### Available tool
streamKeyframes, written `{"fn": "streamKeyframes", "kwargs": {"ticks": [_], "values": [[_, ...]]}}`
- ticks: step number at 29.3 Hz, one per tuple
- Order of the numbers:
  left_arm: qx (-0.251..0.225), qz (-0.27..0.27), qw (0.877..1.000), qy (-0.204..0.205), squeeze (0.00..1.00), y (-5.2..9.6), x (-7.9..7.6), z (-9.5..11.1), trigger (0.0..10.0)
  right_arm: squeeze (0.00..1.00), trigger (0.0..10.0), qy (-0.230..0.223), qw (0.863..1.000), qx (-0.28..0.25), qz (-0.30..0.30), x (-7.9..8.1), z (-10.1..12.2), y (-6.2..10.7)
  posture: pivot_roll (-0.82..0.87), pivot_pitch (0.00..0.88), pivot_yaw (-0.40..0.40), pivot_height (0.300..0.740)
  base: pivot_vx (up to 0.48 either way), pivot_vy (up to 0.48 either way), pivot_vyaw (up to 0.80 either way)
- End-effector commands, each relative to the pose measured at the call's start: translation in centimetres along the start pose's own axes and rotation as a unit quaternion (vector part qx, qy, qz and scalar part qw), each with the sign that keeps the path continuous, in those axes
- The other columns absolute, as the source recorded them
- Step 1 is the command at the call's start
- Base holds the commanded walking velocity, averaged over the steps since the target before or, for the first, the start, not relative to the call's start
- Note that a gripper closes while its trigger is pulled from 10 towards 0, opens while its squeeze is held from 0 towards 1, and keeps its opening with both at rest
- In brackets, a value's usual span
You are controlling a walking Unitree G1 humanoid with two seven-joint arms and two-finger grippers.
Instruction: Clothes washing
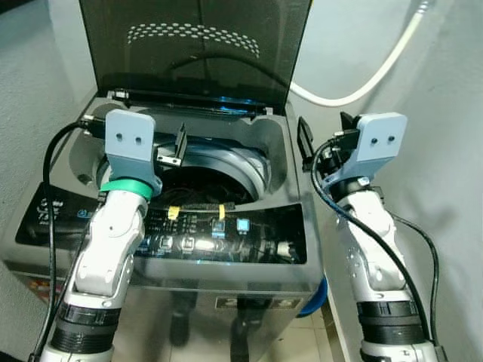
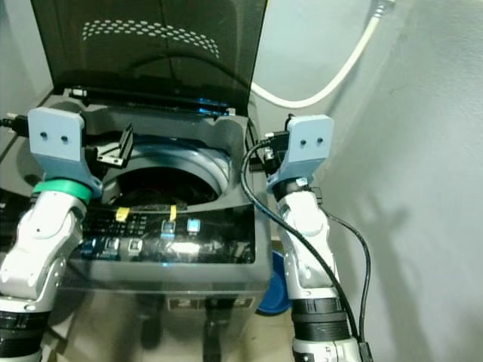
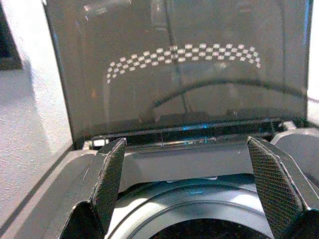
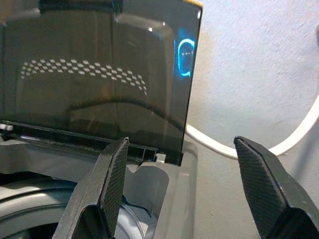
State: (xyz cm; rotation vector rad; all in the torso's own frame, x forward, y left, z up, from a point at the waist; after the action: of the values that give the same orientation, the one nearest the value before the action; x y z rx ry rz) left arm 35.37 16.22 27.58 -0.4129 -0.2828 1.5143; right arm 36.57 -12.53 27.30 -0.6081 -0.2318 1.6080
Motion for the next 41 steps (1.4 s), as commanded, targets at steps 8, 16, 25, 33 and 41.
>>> {"fn": "streamKeyframes", "kwargs": {"ticks": [8, 16, 25, 33, 41], "values": [[-0.001, -0.005, 1.0, 0.003, 0.0, -0.3, -0.5, -0.2, 10.0, 0.0, 10.0, 0.008, 1.0, 0.004, -0.003, -0.1, -0.3, 0.2, 0.1, 0.0, -0.04, 0.74, -0.343, 0.0, 0.0], [0.0, -0.006, 1.0, 0.006, 0.0, -0.3, -0.6, -0.3, 10.0, 0.0, 10.0, 0.012, 1.0, 0.005, -0.003, -0.1, -0.5, 0.4, 0.1, 0.0, -0.036, 0.74, -0.359, 0.0, 0.0], [0.001, -0.008, 1.0, 0.006, 0.0, -0.3, -0.7, -0.4, 10.0, 0.0, 10.0, 0.018, 1.0, 0.008, -0.001, 0.0, -0.7, 0.5, 0.1, 0.0, -0.034, 0.74, -0.375, 0.0, 0.0], [0.001, -0.008, 1.0, 0.006, 0.0, -0.3, -0.8, -0.4, 10.0, 0.0, 10.0, 0.024, 1.0, 0.01, 0.005, 0.3, -0.8, 0.6, 0.1, 0.0, -0.032, 0.74, -0.377, 0.0, 0.0], [0.022, -0.014, 1.0, 0.0, 0.0, 0.0, -0.9, -1.4, 10.0, 0.0, 10.0, 0.057, 0.997, 0.004, 0.05, 1.5, -1.2, 1.0, 0.1, 0.0, -0.03, 0.74, 0.0, 0.0, 0.78]]}}
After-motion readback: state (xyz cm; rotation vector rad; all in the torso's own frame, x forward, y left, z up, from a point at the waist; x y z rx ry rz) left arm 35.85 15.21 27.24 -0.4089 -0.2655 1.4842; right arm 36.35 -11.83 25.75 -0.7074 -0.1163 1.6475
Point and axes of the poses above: a point about 5 cm out from each wrist's last joint towards the gripper, its own y axis pointing back from the gripper into the wrist, its own z axis along the axis of the wrist's last joint, x = y × z, the point moved 4 cm from there along -y, pointing out of the wrist towards the gripper, and after that the axes turned 14 degrees about y, right-handed, at the moved point
